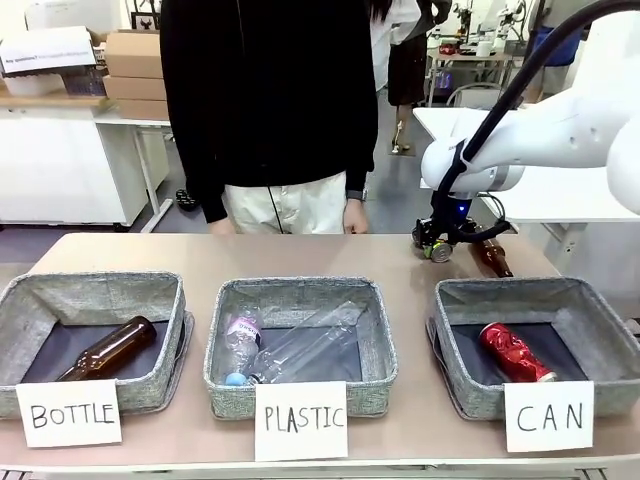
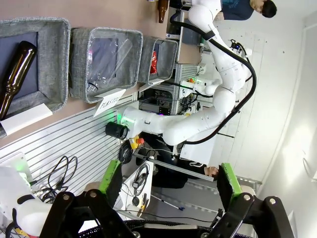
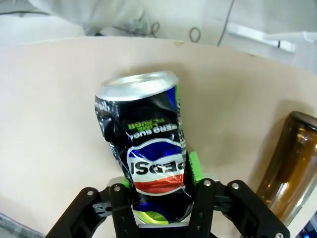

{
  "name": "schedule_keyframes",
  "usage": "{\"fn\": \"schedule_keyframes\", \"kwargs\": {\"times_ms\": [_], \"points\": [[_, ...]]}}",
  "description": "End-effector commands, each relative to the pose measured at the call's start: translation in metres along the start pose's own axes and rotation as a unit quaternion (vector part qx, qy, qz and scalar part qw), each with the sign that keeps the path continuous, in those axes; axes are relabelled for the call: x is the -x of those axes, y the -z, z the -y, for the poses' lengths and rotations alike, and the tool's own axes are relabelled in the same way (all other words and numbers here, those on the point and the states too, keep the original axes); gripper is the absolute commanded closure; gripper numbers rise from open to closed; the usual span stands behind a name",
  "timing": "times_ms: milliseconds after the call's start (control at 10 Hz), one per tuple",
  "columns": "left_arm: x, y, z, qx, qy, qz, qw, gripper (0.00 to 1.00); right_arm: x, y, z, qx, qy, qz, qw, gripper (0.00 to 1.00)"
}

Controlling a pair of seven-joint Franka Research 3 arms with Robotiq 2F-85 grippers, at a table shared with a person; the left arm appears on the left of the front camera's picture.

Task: Sort the can waste into the basket.
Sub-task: Pick up the can waste from the table and place it in the right Fabric basket.

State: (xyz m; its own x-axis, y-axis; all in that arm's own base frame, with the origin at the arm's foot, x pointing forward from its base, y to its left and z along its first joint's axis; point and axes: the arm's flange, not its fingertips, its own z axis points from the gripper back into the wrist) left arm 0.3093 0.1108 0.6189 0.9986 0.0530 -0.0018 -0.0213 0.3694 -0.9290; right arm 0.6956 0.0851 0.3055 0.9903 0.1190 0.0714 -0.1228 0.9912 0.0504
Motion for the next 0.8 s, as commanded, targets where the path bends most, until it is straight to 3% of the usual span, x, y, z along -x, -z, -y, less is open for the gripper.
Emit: {"fn": "schedule_keyframes", "kwargs": {"times_ms": [0, 400, 600, 700], "points": [[0.002, 0.0, 0.001, -0.002, 0.001, 0.0, 1.0, 0.0, -0.003, 0.001, 0.001, -0.001, -0.008, 0.005, 1.0, 0.95], [0.002, 0.0, 0.001, -0.002, 0.001, 0.0, 1.0, 0.0, 0.009, -0.021, -0.002, -0.011, 0.006, 0.026, 1.0, 0.99], [0.002, 0.0, 0.001, -0.002, 0.001, 0.0, 1.0, 0.0, 0.064, -0.097, -0.014, -0.059, 0.029, 0.087, 0.994, 0.99], [0.002, 0.0, 0.001, -0.002, 0.001, 0.0, 1.0, 0.0, 0.103, -0.131, -0.015, -0.103, 0.0, 0.084, 0.991, 0.99]]}}
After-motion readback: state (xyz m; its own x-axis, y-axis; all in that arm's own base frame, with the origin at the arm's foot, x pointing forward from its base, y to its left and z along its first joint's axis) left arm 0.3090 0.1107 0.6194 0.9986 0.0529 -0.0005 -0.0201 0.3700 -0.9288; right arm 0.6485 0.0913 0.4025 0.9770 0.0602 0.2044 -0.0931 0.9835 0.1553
